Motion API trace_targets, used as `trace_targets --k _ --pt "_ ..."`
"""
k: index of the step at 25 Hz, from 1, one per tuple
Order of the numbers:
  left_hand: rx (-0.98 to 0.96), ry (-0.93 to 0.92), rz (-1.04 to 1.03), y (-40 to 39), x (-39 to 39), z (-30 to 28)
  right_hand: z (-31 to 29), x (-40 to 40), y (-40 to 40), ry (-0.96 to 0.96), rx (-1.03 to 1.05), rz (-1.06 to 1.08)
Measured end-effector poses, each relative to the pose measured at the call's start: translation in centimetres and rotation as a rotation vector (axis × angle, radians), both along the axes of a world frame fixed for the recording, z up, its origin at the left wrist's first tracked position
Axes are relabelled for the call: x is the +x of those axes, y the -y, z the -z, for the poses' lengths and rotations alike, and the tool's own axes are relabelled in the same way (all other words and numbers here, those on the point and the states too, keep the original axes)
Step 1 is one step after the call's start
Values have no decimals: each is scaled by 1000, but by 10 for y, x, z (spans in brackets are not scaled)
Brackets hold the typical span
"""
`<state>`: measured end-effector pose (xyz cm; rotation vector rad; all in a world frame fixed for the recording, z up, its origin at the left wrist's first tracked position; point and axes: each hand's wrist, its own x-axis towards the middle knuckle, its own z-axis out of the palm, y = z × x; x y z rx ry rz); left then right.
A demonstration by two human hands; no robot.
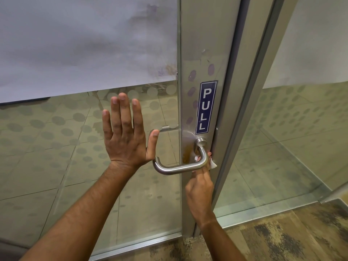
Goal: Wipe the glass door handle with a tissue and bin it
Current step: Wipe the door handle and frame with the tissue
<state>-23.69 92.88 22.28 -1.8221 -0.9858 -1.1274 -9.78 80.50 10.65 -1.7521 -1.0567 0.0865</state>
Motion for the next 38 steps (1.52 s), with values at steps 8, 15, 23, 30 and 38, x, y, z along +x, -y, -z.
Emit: trace_targets --k 8,15,23,30,38 --pt "-11 3 17 1 -1 -1 -8 4 14 231 301 64" --pt "22 -5 25 -3 -2 3 -14 -15 -18 115 487 108" --pt "12 -2 25 -3 -2 3 15 -43 -13 259 82 -136" --pt "6 -2 27 -2 -2 3 -1 -22 -27 494 62 -119" --pt "-7 -6 32 0 -2 2 -1 -18 -28 526 39 -123"
